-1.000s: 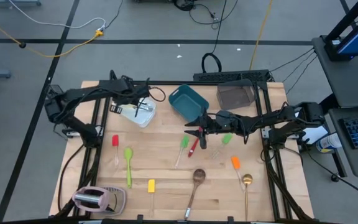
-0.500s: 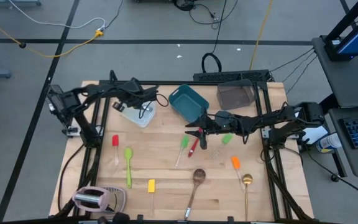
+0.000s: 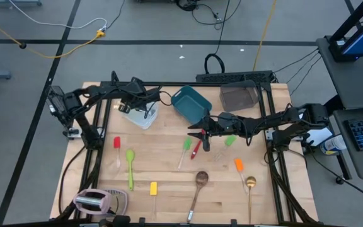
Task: Pick & Place Kitchen Items
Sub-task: Put the red serving spoon into the blue bin
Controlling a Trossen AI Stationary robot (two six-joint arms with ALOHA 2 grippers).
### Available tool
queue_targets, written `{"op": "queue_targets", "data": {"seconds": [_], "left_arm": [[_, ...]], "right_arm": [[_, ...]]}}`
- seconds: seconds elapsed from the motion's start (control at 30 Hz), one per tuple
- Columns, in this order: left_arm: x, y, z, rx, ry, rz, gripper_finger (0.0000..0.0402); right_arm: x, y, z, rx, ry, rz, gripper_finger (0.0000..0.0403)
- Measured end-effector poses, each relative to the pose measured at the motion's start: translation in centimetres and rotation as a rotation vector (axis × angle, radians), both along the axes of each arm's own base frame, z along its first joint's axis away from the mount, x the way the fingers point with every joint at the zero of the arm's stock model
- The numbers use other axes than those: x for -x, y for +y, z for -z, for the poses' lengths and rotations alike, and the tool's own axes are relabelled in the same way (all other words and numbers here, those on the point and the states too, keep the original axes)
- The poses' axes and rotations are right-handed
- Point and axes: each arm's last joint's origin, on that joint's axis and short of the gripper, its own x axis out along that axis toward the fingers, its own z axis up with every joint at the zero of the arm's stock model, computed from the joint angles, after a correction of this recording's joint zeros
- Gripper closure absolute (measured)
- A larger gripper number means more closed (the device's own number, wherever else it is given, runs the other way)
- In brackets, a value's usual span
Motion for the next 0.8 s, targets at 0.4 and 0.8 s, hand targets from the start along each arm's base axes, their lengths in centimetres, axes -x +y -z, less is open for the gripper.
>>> {"op": "queue_targets", "data": {"seconds": [0.4, 0.8], "left_arm": [[0.4, -3.5, -6.5, 0.029, -0.579, -0.146, 0.0254], [-1.1, -7.5, -11.8, 0.139, -1.359, -0.290, 0.0254]], "right_arm": [[0.0, 0.0, 0.1, -0.001, 0.006, 0.000, 0.0287], [0.3, 0.0, 1.0, 0.047, 0.108, -0.018, 0.0263]]}}
